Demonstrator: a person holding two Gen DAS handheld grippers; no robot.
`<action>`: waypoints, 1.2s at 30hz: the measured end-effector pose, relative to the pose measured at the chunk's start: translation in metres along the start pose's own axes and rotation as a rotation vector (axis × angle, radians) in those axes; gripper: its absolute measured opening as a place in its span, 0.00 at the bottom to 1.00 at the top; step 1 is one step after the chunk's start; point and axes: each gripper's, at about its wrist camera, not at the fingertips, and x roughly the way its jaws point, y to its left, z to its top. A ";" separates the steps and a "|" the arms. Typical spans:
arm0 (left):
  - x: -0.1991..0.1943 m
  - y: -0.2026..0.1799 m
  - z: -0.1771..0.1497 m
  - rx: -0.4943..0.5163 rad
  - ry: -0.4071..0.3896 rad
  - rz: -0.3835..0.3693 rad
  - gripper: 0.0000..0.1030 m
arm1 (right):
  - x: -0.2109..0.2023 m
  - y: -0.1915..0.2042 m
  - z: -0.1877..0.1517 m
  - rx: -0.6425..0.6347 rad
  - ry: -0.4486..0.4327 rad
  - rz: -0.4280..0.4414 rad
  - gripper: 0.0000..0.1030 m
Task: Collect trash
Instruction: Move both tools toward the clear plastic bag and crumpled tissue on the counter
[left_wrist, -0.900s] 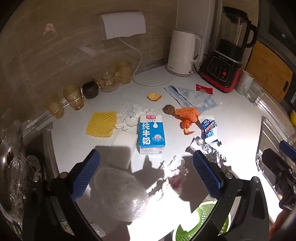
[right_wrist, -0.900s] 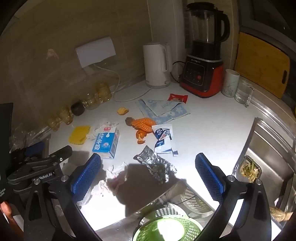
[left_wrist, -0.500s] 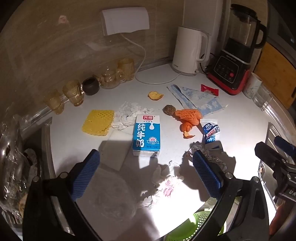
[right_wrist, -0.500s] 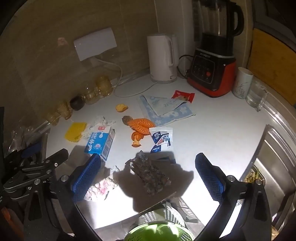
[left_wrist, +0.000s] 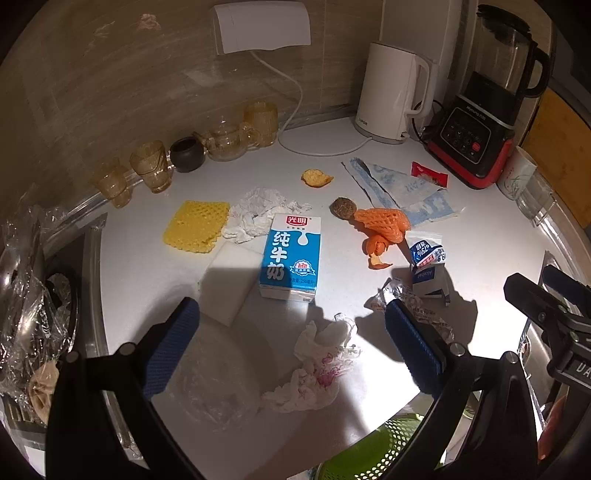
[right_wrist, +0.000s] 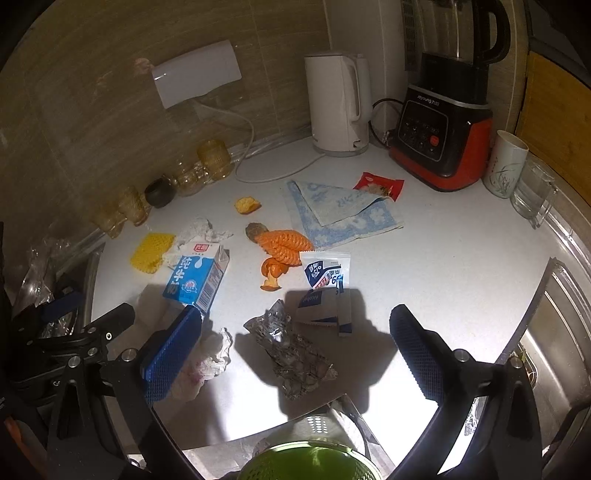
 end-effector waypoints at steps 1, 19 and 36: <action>0.000 -0.001 -0.001 -0.002 0.000 0.003 0.93 | 0.000 0.000 0.000 -0.001 0.001 0.003 0.98; -0.003 -0.003 -0.005 -0.005 0.001 0.013 0.93 | -0.002 -0.004 -0.003 0.000 0.019 0.029 0.98; -0.008 0.008 -0.010 -0.015 0.009 0.014 0.93 | -0.002 -0.004 -0.005 -0.007 0.024 0.033 0.98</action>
